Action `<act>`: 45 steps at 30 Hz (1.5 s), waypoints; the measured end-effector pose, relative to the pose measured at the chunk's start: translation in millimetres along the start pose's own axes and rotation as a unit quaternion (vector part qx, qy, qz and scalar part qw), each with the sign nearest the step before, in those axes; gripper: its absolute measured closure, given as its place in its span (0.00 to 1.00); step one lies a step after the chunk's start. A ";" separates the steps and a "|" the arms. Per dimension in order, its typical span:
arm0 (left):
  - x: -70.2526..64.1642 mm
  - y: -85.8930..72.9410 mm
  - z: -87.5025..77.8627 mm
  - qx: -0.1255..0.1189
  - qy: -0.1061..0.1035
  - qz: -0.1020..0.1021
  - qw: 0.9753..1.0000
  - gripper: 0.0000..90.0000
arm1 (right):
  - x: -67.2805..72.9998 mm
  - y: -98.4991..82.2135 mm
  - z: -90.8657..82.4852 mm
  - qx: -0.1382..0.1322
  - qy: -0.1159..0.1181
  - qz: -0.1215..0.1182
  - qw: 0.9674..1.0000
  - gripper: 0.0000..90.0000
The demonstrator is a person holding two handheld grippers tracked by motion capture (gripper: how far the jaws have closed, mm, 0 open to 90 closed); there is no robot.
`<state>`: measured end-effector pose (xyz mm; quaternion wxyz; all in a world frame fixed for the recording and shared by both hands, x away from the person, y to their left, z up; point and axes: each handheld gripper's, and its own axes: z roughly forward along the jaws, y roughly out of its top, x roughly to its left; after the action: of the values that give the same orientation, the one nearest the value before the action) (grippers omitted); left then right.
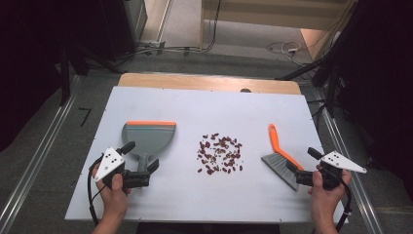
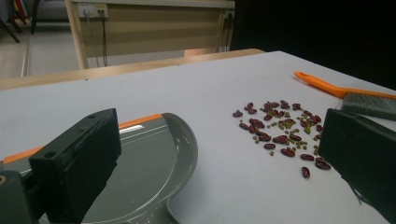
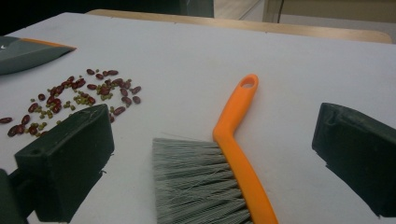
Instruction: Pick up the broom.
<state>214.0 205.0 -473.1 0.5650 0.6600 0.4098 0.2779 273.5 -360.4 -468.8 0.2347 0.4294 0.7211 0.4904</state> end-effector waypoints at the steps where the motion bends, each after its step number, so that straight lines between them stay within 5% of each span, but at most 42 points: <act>1: 0.1 0.0 0.0 0.000 0.000 0.000 1.000 0.00 | -0.2 -0.1 0.3 0.002 -0.002 0.003 1.000 0.00; 10: -2.6 0.4 0.9 0.001 0.001 0.002 1.000 0.00 | 2.1 8.6 0.2 0.000 -0.005 0.001 1.000 0.00; 27: -5.3 0.6 1.4 0.002 0.003 0.002 1.000 0.00 | 5.4 52.8 6.6 0.012 -0.014 -0.018 1.000 0.00; 37: -7.2 1.1 3.9 0.005 -0.002 0.006 1.000 0.00 | 1.5 71.0 20.7 0.051 -0.009 -0.014 0.999 0.00; 45: -8.9 1.8 4.9 0.006 -0.003 0.010 1.000 0.00 | 1.7 86.1 50.1 0.100 0.006 -0.015 0.995 0.04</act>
<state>213.9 194.8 -471.5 0.5596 0.6682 0.4034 0.2787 344.2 -320.6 -410.8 0.1935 0.4363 0.7746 0.4149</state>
